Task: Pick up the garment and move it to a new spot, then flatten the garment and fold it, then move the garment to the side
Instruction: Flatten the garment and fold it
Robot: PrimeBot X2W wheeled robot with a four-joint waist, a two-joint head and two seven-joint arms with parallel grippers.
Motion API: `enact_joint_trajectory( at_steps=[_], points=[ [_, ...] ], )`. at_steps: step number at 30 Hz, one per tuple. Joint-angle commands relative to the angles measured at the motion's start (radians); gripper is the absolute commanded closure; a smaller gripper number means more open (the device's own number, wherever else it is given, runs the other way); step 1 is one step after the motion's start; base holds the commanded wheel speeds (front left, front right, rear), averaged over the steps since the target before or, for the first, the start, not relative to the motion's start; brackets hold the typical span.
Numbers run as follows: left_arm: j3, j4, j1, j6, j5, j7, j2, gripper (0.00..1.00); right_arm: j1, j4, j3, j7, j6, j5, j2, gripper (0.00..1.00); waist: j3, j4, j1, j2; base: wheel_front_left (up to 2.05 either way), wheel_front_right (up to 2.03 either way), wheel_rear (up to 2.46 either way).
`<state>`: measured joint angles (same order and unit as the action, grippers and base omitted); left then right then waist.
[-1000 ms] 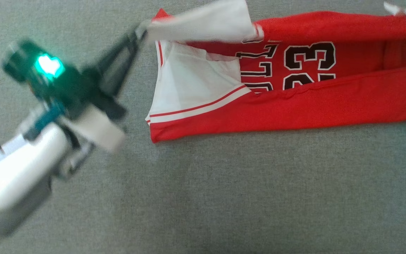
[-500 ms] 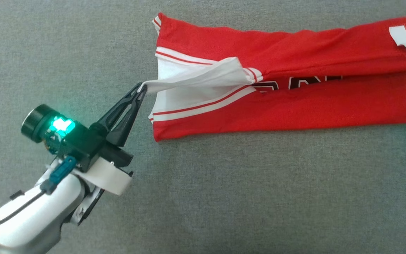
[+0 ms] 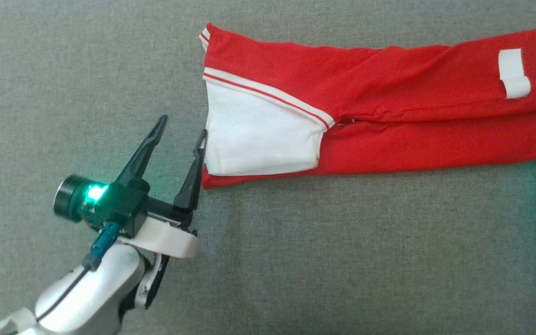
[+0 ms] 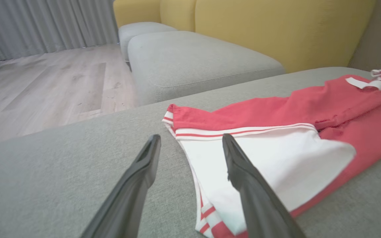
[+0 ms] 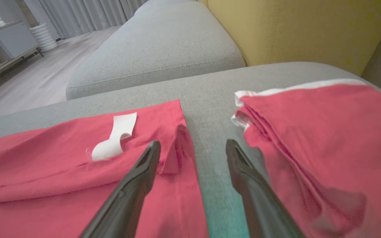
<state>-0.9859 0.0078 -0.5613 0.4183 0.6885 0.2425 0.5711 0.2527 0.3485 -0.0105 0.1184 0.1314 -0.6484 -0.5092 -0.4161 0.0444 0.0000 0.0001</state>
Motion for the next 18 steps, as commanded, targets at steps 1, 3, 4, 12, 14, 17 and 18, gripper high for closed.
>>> enact_joint_trajectory(
  at_steps=[1,3,4,12,14,17,18],
  points=[
    [0.063,-0.014,0.008,0.020,0.000,0.013,0.012,0.00,-0.039,-0.033,0.006,0.012,-0.001,0.005,-0.010,0.00,0.011,0.002,0.0000,-0.0001,0.00,0.00,0.00],
    [0.113,-0.010,0.044,0.058,-0.022,0.018,-0.031,0.00,-0.063,-0.049,0.034,0.010,-0.001,0.008,0.017,0.00,0.023,0.008,0.0000,-0.0001,0.00,0.00,0.00],
    [0.147,-0.020,0.062,0.078,-0.051,0.018,-0.058,0.00,-0.070,-0.055,0.047,0.007,-0.001,0.011,0.028,0.00,0.028,0.012,0.0000,-0.0001,0.00,0.00,0.00],
    [0.358,-0.085,0.255,0.080,-0.270,0.019,-0.271,0.00,-0.010,0.009,0.127,-0.039,-0.001,0.073,0.080,0.00,0.058,0.069,0.0000,-0.0001,0.00,0.00,0.00],
    [0.398,-0.101,0.293,0.060,-0.314,0.019,-0.316,0.00,0.019,0.053,0.148,-0.052,-0.001,0.094,0.082,0.00,0.064,0.085,0.0000,-0.0001,0.00,0.00,0.00],
    [0.447,-0.112,0.344,0.018,-0.357,0.019,-0.377,0.00,0.051,0.136,0.169,-0.085,-0.001,0.108,0.087,0.00,0.076,0.108,0.0000,-0.0001,0.00,0.00,0.00],
    [0.462,-0.114,0.358,0.004,-0.371,0.019,-0.393,0.00,0.059,0.166,0.178,-0.094,-0.001,0.111,0.088,0.00,0.080,0.114,0.0000,-0.0001,0.00,0.00,0.00]
  ],
)
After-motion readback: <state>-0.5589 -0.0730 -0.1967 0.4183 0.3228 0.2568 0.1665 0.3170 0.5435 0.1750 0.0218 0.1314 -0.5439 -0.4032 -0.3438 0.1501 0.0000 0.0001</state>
